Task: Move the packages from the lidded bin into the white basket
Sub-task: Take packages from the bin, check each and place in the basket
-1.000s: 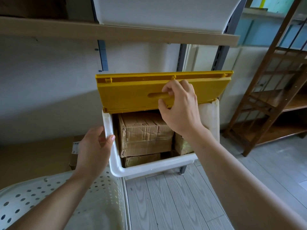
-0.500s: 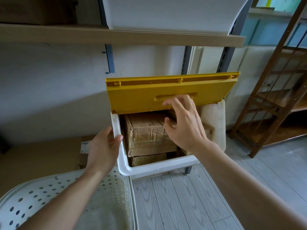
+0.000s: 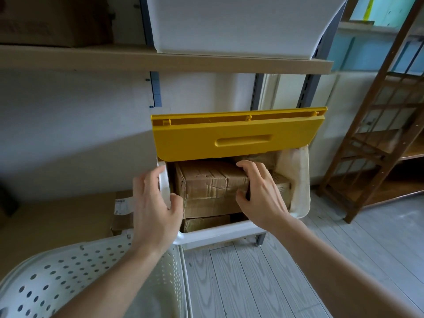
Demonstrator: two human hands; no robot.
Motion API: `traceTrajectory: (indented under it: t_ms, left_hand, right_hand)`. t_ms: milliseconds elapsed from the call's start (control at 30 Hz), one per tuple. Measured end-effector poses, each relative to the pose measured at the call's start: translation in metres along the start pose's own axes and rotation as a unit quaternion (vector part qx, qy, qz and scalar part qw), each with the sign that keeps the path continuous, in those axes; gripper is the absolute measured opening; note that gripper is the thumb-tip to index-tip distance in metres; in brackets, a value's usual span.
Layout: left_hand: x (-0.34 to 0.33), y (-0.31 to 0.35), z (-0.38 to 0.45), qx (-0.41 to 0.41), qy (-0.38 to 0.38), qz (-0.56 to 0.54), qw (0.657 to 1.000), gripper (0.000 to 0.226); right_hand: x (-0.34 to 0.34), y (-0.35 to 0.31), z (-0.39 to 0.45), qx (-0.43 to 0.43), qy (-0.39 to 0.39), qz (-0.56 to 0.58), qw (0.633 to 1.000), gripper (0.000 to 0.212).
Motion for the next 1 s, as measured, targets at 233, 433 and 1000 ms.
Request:
traceTrajectory:
  t_ms: [233, 433, 1000]
  left_hand:
    - [-0.039, 0.018, -0.009, 0.011, -0.120, -0.002, 0.993, 0.065]
    - [-0.082, -0.001, -0.008, 0.196, -0.202, -0.010, 0.959, 0.082]
    - [-0.105, -0.011, -0.013, 0.218, -0.229, -0.149, 0.937, 0.103]
  right_hand:
    - [-0.013, 0.031, 0.003, -0.194, 0.034, 0.118, 0.973, 0.071]
    - [-0.028, 0.035, 0.014, -0.278, 0.057, 0.151, 0.947, 0.071]
    - [-0.039, 0.037, 0.025, -0.280, 0.044, 0.085, 0.955, 0.064]
Point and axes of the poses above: each hand's wrist, its own z-axis towards the middle knuckle, its own x-axis out of the back of the hand, y = z × x, the point moved 8 cm from there along z, towards the middle knuckle, and after that the axes turned 13 degrees about z, right-handed, at the moved point
